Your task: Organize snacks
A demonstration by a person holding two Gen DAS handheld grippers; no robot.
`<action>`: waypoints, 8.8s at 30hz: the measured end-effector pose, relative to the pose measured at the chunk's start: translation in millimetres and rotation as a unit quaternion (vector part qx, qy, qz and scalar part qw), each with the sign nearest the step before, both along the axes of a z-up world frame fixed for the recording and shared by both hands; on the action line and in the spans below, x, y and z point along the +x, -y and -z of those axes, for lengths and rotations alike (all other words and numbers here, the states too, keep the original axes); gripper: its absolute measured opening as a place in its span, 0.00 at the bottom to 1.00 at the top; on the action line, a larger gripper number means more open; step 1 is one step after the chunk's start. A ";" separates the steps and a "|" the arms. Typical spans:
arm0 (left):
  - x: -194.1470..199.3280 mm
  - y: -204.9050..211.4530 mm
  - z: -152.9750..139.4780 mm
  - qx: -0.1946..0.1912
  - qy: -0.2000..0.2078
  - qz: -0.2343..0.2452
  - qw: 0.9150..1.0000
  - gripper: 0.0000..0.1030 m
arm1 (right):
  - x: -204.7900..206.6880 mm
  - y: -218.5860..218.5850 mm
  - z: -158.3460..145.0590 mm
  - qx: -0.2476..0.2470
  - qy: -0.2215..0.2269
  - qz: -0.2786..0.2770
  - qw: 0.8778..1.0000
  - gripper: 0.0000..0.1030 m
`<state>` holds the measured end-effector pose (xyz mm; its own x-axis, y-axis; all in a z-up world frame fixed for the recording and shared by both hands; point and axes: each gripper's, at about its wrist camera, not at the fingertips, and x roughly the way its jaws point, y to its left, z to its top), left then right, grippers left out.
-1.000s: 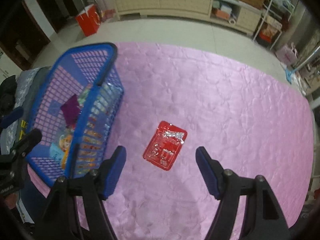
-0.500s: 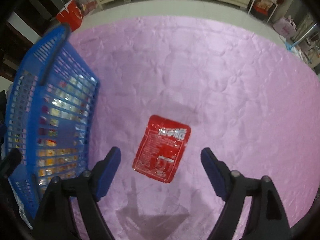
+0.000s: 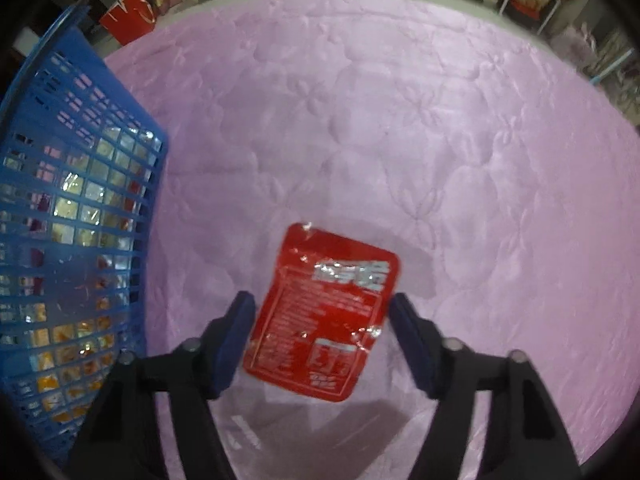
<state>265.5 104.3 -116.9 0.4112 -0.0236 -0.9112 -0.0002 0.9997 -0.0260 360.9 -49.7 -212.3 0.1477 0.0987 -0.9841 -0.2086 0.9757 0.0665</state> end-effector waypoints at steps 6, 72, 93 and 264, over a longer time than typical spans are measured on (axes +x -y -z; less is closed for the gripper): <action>-5.9 -6.5 -0.5 -0.010 0.008 -0.004 1.000 1.00 | -15.0 -12.5 7.3 -0.030 0.027 -0.028 0.999 0.55; -88.9 -81.9 -61.5 -0.016 0.097 -0.056 0.994 1.00 | -78.2 -107.7 -144.8 0.102 0.126 -0.128 0.978 0.80; -56.5 2.7 -48.7 -0.003 0.079 0.012 0.997 1.00 | -74.1 -15.4 -130.0 0.057 0.146 -0.105 0.982 0.82; -318.5 82.5 -144.0 0.023 0.354 -0.018 0.935 1.00 | -342.3 60.9 -239.5 0.110 0.441 -0.032 0.890 1.00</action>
<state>-53.0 21.8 27.1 0.9113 0.0342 -0.4103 -0.0329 0.9994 0.0102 18.6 -110.6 27.2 0.8402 0.3114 -0.4439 -0.3298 0.9433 0.0374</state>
